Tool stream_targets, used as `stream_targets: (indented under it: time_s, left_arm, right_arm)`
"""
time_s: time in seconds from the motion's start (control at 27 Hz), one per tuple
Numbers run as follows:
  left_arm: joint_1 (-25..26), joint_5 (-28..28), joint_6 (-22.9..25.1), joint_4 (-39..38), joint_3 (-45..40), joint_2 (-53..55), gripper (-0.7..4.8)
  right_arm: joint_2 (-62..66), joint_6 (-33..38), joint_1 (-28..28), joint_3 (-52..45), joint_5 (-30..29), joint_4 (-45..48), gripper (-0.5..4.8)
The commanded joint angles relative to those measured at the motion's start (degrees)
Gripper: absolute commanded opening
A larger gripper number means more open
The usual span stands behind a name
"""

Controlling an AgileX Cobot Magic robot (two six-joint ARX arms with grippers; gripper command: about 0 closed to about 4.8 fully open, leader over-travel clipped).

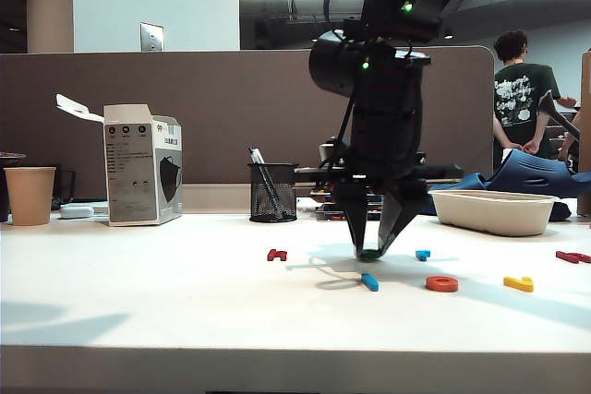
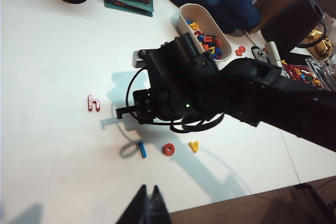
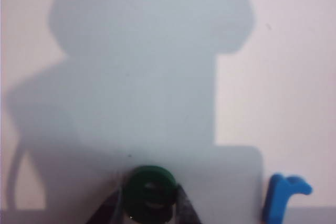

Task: Select the appropriate letters from the row of letter magnets placed on the table to arrange into the word "love".

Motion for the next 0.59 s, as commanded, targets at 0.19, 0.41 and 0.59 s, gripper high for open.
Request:
stream_targets:
  time_s: [0.19, 0.41, 0.59]
  left_arm:
    - [-0.1, -0.2, 0.3, 0.3, 0.2, -0.1, -0.04]
    - [-0.1, -0.2, 0.3, 0.4, 0.2, -0.1, -0.04]
    - [-0.1, -0.2, 0.3, 0.3, 0.2, -0.1, -0.04]
  right_arm:
    - [-2.4, 0.0, 0.0, 0.2, 0.3, 0.0, 1.06]
    - [-4.7, 0.0, -1.0, 0.2, 0.6, -4.8, 1.06]
    - [-9.2, -1.2, -2.3, -0.1, 4.2, -8.9, 1.06]
